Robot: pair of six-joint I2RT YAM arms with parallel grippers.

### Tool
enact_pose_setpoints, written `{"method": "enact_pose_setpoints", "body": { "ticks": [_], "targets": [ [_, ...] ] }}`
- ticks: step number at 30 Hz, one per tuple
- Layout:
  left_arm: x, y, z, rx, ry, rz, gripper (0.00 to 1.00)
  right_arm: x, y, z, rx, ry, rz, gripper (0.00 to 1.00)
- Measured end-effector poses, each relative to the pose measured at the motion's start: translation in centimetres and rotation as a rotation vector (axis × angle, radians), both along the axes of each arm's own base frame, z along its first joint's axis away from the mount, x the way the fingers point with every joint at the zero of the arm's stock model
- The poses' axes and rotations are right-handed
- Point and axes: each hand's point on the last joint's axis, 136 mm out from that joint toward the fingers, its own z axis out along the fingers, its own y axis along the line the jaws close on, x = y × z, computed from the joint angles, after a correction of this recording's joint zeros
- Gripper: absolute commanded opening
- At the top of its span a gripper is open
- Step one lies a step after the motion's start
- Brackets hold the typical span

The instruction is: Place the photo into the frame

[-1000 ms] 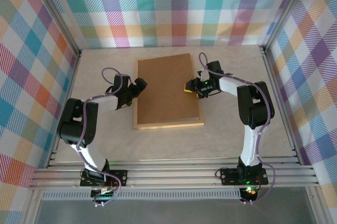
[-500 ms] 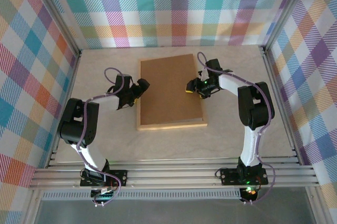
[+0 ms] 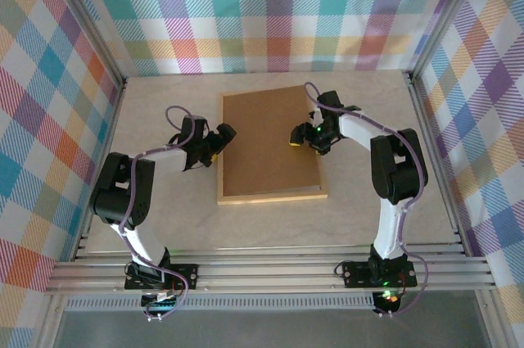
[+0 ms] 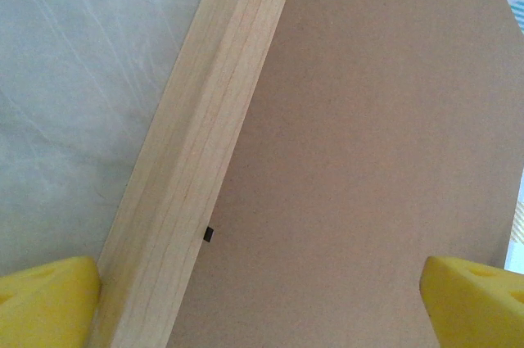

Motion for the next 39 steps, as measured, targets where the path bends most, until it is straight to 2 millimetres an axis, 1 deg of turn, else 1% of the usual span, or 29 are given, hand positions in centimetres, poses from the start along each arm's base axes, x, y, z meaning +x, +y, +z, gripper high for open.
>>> {"method": "enact_pose_setpoints", "body": {
  "ticks": [9,11,14,28,39],
  "targets": [
    [-0.3,-0.5,0.0,-0.013,0.008,-0.016,1.00,-0.3,-0.6,1.1,-0.057,-0.020,0.008,0.76],
    [-0.3,-0.5,0.0,-0.015,0.008,-0.018,1.00,-0.2,-0.6,1.3,-0.066,-0.023,0.012,0.79],
    [-0.3,-0.5,0.0,-0.016,0.009,-0.020,1.00,-0.1,-0.9,1.5,-0.085,-0.028,0.012,0.80],
    [-0.3,-0.6,0.0,-0.017,0.009,-0.020,1.00,-0.3,-1.8,1.7,-0.177,-0.034,0.027,0.83],
    [-0.3,-0.6,0.0,-0.018,0.010,-0.022,1.00,0.5,-2.3,2.7,-0.231,-0.073,0.030,0.85]
  ]
}}
